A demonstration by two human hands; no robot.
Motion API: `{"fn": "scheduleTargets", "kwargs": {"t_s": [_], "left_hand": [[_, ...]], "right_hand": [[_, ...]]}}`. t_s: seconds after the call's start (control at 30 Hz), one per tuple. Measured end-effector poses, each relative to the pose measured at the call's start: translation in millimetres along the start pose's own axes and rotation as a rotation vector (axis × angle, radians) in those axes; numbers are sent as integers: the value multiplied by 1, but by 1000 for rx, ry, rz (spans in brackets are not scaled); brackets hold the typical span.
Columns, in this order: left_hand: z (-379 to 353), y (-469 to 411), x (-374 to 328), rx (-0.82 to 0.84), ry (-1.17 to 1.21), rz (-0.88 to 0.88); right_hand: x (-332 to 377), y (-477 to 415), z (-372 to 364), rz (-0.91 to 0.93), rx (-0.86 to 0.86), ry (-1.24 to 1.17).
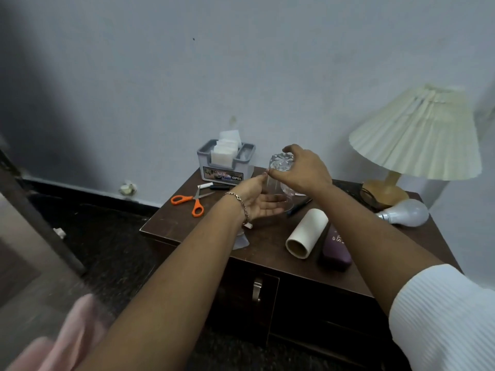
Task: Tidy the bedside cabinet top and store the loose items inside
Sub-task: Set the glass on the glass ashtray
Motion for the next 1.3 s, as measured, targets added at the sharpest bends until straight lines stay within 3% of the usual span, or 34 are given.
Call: {"fn": "scheduleTargets", "kwargs": {"t_s": [0.3, 0.53, 0.7, 0.87, 1.03, 1.3], "left_hand": [[-18, -2, -15, 135, 83, 99], [-40, -17, -63, 118, 259, 20], [-47, -17, -86, 47, 114, -59], [-40, -28, -110, -191, -108, -355], [-48, -42, -114, -164, -279, -489], [-48, -85, -98, -108, -352, -508]], "right_hand": [[-3, 4, 37, -43, -199, -92], [-8, 15, 66, -66, -360, -308], [-21, 14, 51, -78, -327, -302], [-47, 3, 28, -147, -199, -337], [-66, -4, 9, -219, -174, -282], [-91, -5, -14, -282, -83, -169]]}}
Point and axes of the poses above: each hand's wrist, its own y-axis away from the middle knuckle, its own z-axis out of the back of the hand, x = y × z, the point moved 5 cm from there along -y, towards the middle knuckle, and after that the axes turned 13 degrees about z, right-handed, at the moved point
